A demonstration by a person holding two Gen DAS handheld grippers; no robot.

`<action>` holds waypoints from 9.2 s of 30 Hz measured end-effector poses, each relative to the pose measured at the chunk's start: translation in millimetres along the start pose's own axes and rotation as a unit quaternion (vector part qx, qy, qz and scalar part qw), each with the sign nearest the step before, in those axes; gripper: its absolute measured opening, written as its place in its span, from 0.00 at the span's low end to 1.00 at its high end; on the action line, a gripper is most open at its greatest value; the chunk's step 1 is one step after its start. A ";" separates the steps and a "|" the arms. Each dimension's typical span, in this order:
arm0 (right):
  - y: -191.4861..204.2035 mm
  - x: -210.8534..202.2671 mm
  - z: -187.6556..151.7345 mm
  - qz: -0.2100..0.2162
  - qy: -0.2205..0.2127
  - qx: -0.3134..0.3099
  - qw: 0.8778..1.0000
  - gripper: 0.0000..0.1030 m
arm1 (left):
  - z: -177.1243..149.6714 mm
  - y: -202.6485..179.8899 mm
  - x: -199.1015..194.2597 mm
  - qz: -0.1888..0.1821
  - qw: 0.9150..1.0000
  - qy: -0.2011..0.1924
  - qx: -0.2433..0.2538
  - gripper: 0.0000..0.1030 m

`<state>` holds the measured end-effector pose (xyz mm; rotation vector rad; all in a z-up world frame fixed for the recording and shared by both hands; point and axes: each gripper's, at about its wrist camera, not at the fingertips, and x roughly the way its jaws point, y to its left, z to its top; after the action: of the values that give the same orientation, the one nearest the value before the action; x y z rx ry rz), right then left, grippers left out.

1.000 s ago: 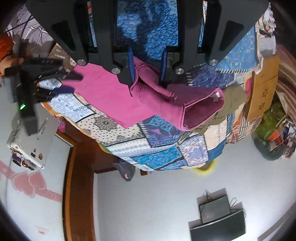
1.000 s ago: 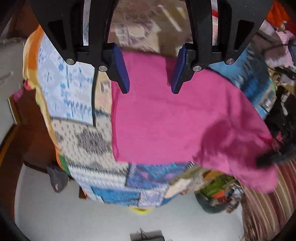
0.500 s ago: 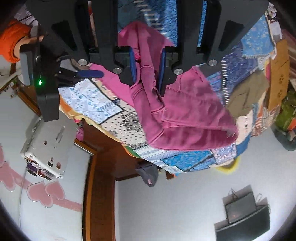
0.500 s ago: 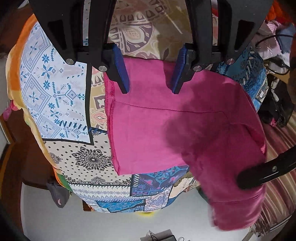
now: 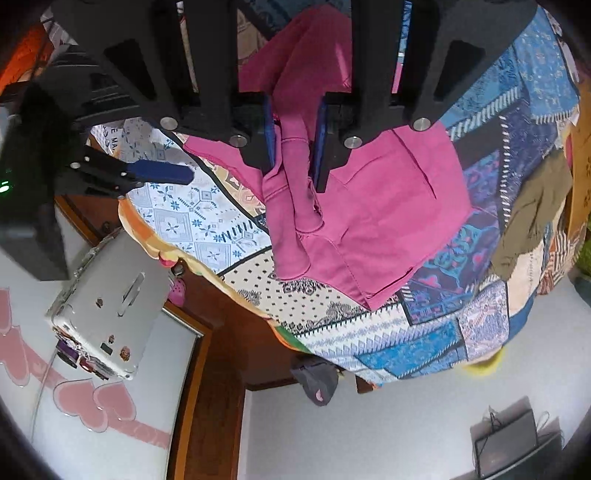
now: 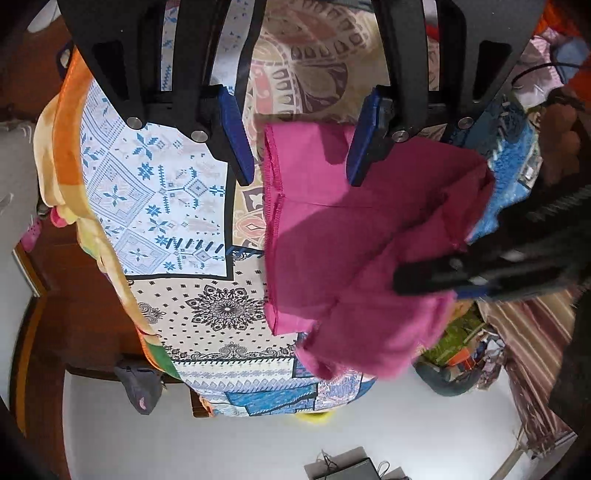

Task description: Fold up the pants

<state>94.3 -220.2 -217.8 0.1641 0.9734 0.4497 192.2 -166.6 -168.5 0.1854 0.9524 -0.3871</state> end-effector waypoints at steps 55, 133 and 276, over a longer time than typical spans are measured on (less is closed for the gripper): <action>7.7 36.4 12.7 -0.019 0.011 0.032 0.999 0.60 | 33.0 177.7 105.5 -0.005 0.995 0.086 -0.060 0.31; 96.9 120.9 105.5 0.009 0.026 -0.140 0.990 0.34 | -92.9 267.0 -11.2 0.175 0.970 0.018 -0.169 0.35; 299.4 -65.0 184.7 0.133 -0.261 -0.218 0.931 0.35 | -59.5 260.4 -298.5 0.195 0.918 -0.299 -0.172 0.38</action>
<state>127.8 31.5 34.3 0.0069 0.3102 0.8138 97.1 162.7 38.9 -0.0696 0.3489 0.1030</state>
